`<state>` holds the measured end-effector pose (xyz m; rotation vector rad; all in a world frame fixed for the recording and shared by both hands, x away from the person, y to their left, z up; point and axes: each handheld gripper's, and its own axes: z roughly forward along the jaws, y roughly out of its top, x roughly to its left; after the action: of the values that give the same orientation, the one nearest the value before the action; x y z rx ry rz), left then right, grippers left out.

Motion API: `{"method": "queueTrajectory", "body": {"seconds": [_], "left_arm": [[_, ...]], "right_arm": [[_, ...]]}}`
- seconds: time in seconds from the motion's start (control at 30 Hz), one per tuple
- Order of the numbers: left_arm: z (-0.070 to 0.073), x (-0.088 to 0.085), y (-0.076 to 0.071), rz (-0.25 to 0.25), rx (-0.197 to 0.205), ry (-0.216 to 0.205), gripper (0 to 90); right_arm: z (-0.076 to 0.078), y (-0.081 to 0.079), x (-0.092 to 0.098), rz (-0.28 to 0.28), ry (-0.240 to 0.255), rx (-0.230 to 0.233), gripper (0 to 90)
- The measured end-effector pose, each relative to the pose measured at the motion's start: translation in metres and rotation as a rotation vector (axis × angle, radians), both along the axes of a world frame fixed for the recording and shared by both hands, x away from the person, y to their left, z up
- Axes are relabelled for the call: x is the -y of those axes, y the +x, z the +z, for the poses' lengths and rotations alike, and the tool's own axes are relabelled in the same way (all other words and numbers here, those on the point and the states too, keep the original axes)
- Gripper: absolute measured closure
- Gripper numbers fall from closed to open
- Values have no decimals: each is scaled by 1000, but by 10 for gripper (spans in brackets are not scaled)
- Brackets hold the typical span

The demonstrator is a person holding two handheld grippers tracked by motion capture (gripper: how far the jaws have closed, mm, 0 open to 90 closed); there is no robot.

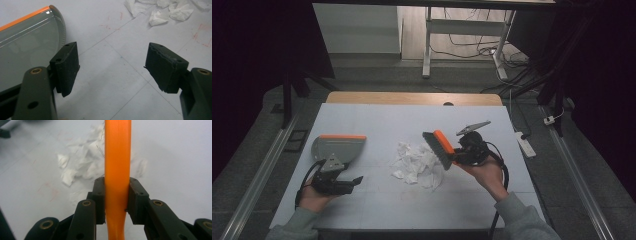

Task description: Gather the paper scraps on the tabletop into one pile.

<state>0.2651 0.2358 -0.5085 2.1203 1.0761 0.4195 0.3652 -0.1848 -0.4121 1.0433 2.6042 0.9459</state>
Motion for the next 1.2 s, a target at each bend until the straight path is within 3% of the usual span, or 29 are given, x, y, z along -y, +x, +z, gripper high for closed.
{"method": "queueTrajectory", "body": {"seconds": [0.3, 0.47, 0.57, 0.67, 0.83, 0.93, 1.07, 1.2], "left_arm": [[0, 1, 0, -1, -2, 4, 283], [-1, 1, 0, -2, -2, 5, 283], [-1, 1, 0, -2, -3, 4, 283], [-2, 0, 1, 1, -5, 2, 283], [-2, 1, 1, 0, -7, 8, 283], [-2, 2, 1, -1, -6, 9, 283], [-2, 2, 1, -1, -5, 9, 283], [-2, 1, 1, -1, -4, 8, 283]], "right_arm": [[2, 22, 7, -26, 25, 34, 705], [-12, 48, 0, -39, -103, 66, 705], [-22, 62, -2, -42, -149, 63, 705], [-25, 67, -5, -31, -160, 73, 705], [-20, 65, -14, 10, -136, 98, 705], [-12, 66, -26, 37, -87, 113, 705], [-4, 72, -55, 80, -7, 100, 705], [-7, 82, -95, 122, 62, 68, 705]]}}
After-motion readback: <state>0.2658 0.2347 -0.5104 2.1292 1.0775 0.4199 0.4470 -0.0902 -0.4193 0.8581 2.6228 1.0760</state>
